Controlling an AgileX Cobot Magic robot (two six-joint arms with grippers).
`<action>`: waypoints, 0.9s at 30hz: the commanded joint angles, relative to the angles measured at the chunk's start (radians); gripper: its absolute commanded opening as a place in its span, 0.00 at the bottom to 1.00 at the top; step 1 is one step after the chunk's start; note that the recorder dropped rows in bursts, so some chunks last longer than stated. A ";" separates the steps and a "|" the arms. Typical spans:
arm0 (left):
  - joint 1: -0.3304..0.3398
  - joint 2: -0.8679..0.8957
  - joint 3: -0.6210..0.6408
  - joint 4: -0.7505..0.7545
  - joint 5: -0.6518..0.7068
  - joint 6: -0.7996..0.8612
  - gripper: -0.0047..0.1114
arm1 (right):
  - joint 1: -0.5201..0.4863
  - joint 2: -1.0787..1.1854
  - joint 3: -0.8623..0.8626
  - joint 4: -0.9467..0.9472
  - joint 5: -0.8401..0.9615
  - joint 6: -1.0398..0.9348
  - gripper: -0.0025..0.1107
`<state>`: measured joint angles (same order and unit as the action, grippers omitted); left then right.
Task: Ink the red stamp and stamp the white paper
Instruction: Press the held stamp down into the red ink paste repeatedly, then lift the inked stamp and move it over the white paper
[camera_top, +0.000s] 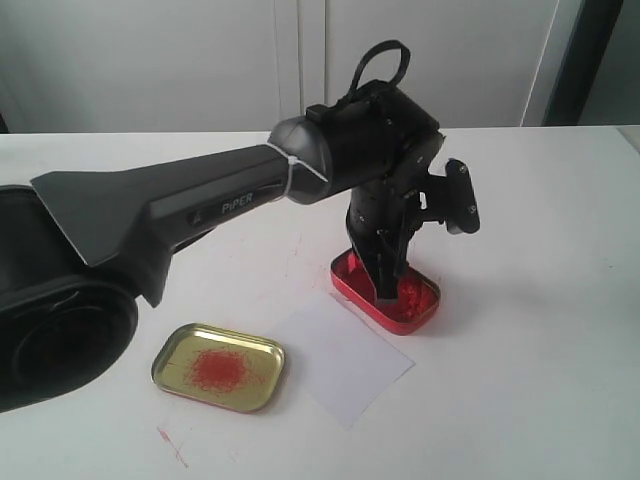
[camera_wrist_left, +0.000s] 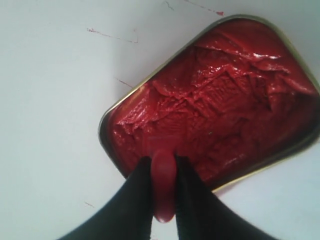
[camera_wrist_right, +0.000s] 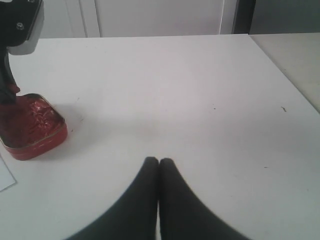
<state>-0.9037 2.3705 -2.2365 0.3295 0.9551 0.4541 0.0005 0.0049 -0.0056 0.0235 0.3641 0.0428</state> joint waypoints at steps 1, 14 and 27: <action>-0.003 -0.057 0.001 -0.031 0.078 -0.009 0.04 | 0.001 -0.005 0.006 0.001 -0.014 0.004 0.02; 0.095 -0.131 0.001 -0.233 0.266 0.100 0.04 | 0.001 -0.005 0.006 0.001 -0.014 0.004 0.02; 0.159 -0.203 0.106 -0.378 0.266 0.112 0.04 | 0.001 -0.005 0.006 0.001 -0.014 0.004 0.02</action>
<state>-0.7519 2.2011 -2.1632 -0.0059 1.1303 0.5574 0.0005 0.0049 -0.0056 0.0235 0.3641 0.0428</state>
